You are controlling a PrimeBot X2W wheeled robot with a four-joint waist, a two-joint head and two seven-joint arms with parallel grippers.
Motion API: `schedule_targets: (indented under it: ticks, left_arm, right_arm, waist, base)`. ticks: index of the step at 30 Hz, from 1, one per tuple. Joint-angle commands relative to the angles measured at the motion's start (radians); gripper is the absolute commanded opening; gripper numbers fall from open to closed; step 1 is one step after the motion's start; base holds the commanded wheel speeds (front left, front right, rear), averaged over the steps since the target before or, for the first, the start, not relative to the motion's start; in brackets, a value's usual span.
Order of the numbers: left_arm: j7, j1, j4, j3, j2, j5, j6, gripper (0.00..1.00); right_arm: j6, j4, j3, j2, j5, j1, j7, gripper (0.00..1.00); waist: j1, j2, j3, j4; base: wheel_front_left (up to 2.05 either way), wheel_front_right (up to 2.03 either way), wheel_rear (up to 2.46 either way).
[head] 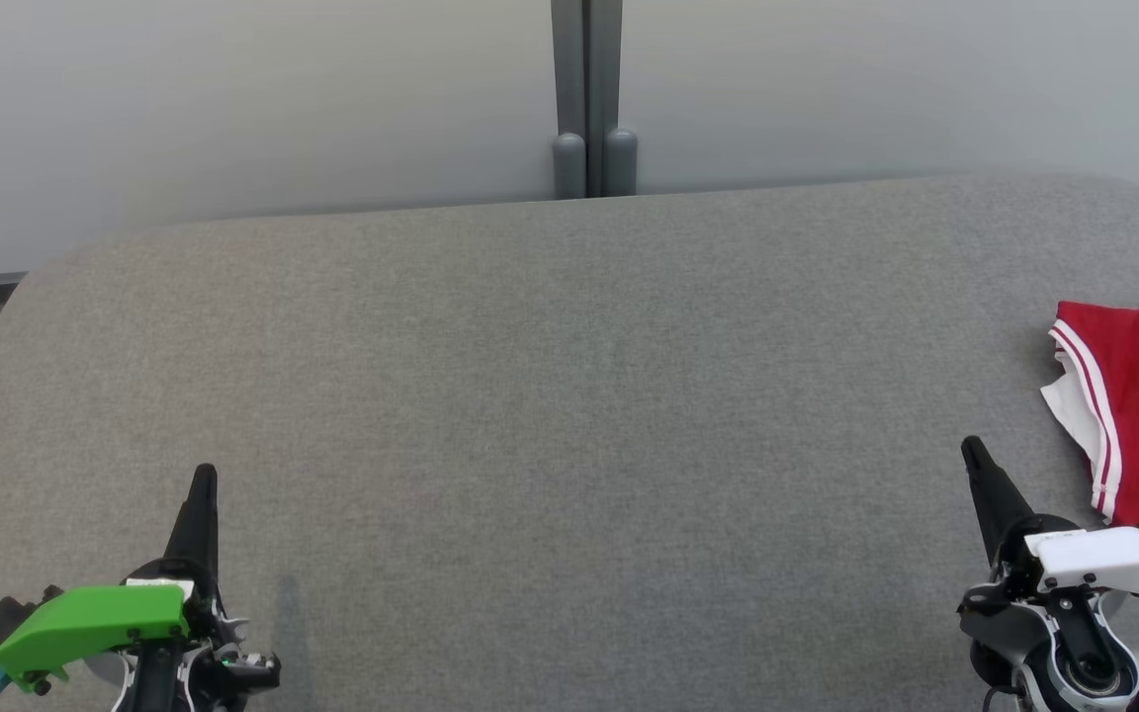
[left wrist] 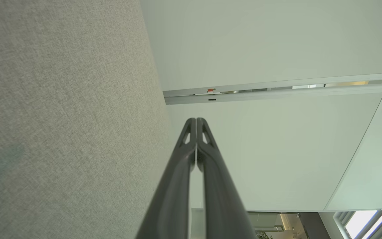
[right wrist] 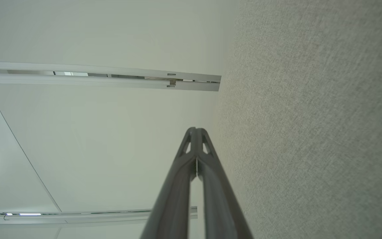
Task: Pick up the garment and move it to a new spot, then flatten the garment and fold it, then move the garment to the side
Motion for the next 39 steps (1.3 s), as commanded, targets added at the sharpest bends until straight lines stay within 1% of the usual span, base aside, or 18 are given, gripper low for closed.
schedule_targets:
  ticks: [1, 11, 39]
  left_arm:
    - [0.007, -0.021, -0.007, 0.007, 0.007, -0.021, -0.008, 0.0]
    - [0.023, -0.025, -0.014, 0.012, 0.007, -0.083, -0.006, 0.0]
    - [0.022, -0.024, -0.013, 0.011, 0.007, -0.079, -0.006, 0.0]
  right_arm:
    - [-0.001, -0.009, -0.003, -0.006, 0.02, 0.012, 0.007, 0.0]
    - [-0.001, -0.017, -0.005, -0.007, 0.085, 0.015, 0.023, 0.0]
    - [-0.001, -0.016, -0.005, -0.006, 0.08, 0.015, 0.023, 0.0]
  waist:
    - [0.0, 0.0, 0.0, 0.0]
    - [0.0, 0.0, 0.001, 0.001]
    - [0.0, 0.0, 0.001, 0.001]
  base:
    - [0.0, 0.0, 0.0]
    - [0.0, 0.0, 0.0]
    - [0.0, 0.0, 0.0]
